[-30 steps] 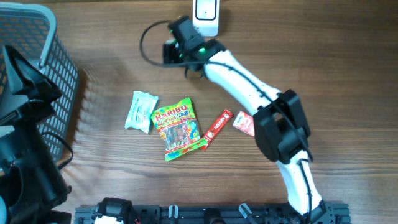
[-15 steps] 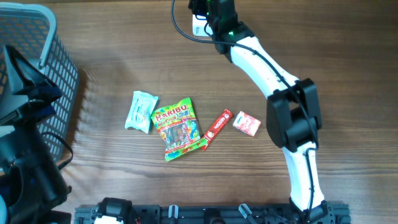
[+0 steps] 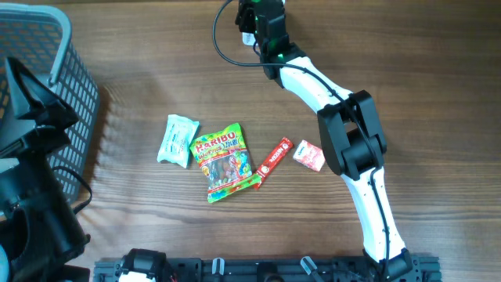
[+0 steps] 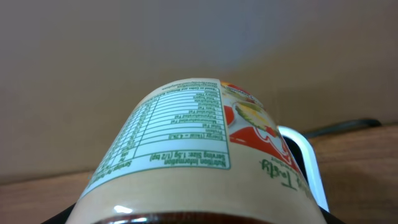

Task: Scan the item barcode
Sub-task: 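Carry the jar right and set it down at the table's right edge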

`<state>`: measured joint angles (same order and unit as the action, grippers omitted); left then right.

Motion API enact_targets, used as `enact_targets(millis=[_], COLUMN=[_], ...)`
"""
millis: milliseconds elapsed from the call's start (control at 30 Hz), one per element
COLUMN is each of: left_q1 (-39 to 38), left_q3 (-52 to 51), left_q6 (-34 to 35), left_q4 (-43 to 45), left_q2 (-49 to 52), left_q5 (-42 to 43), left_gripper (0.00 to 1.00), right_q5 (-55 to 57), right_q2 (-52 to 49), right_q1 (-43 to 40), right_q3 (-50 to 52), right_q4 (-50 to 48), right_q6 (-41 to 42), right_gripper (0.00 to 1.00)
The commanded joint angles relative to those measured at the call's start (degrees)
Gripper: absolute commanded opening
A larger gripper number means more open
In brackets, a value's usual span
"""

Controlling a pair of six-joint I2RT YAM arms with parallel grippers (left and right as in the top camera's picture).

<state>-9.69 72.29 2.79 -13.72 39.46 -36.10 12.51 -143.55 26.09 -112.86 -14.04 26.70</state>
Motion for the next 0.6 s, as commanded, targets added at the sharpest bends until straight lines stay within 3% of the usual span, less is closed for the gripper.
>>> enact_targets(millis=[0,100,300,467,567], left_q1=[-0.1,-0.1,-0.1,-0.1,-0.1], left_q3=[0.5,0.5,0.5,0.5,0.5], left_q6=[-0.9,-0.9,-0.9,-0.9,-0.9], left_q4=[0.1,0.2,1.4,2.8,2.4], left_q2=[-0.1,-0.1,-0.1,-1.3,-4.0], left_q5=[0.7,0.7,0.8,6.2,10.0], left_gripper=[1.0,1.0,1.0,1.0,1.0], right_q5=[-0.6,-0.5,2.7,10.9,11.9], right_q2=[2.1,5.3,17.5,26.9,30.3], right_q1=[0.2,0.1,-1.4,-5.9,-10.6], right_q3=[-0.9,-0.9,-0.9,-0.9,-0.9], right_q4=[1.9,5.7,16.8,33.1,43.1], right_q6=[-1.3,-2.9,-5.9,-5.8,-5.0], right_gripper=[0.52,0.47,0.5,0.47,0.53])
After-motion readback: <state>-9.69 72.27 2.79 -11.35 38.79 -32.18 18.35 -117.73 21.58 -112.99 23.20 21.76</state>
